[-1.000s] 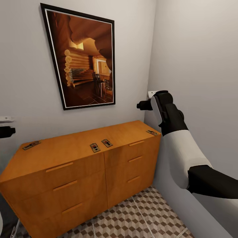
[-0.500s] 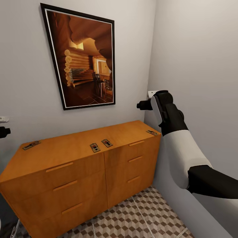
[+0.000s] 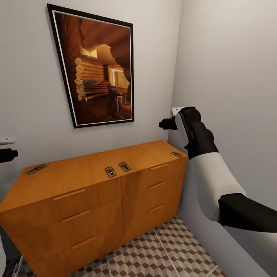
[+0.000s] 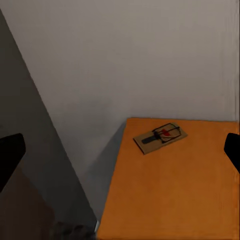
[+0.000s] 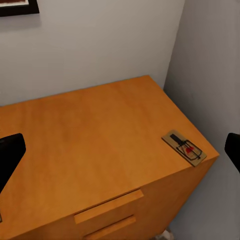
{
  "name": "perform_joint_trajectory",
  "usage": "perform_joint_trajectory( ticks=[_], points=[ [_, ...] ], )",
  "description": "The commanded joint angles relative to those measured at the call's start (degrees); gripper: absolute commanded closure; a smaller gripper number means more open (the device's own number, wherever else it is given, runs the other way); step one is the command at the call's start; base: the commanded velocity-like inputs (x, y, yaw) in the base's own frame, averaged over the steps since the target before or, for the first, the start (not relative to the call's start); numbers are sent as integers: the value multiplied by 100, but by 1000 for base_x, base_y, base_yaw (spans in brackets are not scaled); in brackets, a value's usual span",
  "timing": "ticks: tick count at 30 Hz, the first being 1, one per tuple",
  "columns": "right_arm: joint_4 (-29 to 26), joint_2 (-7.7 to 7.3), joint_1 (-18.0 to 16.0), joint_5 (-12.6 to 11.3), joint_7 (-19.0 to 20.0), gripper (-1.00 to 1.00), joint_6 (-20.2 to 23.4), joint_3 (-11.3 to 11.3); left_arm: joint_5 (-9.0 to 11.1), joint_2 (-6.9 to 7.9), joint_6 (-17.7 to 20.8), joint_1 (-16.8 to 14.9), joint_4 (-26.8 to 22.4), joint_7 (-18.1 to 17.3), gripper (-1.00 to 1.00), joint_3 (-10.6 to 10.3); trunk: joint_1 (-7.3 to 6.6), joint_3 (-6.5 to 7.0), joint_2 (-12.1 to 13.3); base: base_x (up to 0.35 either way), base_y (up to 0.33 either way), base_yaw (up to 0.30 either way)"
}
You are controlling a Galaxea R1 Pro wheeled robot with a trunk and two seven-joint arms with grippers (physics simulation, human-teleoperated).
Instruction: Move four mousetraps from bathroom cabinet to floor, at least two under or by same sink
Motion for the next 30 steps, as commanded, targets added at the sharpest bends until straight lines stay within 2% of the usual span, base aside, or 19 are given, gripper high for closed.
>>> perform_joint_trajectory(
  ticks=[1, 3, 9, 12, 16, 21, 30],
  points=[
    [-2, -3, -3, 1, -23, -100, 24, 8, -54, -65, 22, -4, 0, -47, -100, -11, 0, -7, -4, 0, 0, 0],
    [0, -9, -1, 6, -23, -100, 24, 5, -50, -248, 22, 0, 10, -49, -100, -57, 0, -7, -4, 0, 0, 0],
    [2, -34, 3, 17, -27, -100, 24, 6, -66, -993, 22, 7, 55, -42, -100, -323, 0, -7, -4, 0, 0, 0],
    [7, -49, 3, 20, -30, -100, 24, 7, -81, -1228, 22, 8, 137, -42, -100, -477, 0, -7, -4, 0, 0, 0],
    [15, -65, 4, 22, -31, -100, 24, 8, -72, -1384, 22, 8, 231, -46, -100, -740, 0, -7, -4, 0, 0, 0],
    [6, -71, 4, 25, -32, -100, 24, 10, -51, -1465, 22, 11, 303, -53, -100, -925, 0, -7, -4, 0, 0, 0],
    [-27, -65, 4, 29, -32, -100, 24, 16, -25, -1604, 22, 46, 385, -71, -100, -1040, 0, -7, -4, 0, 0, 0]
  ],
)
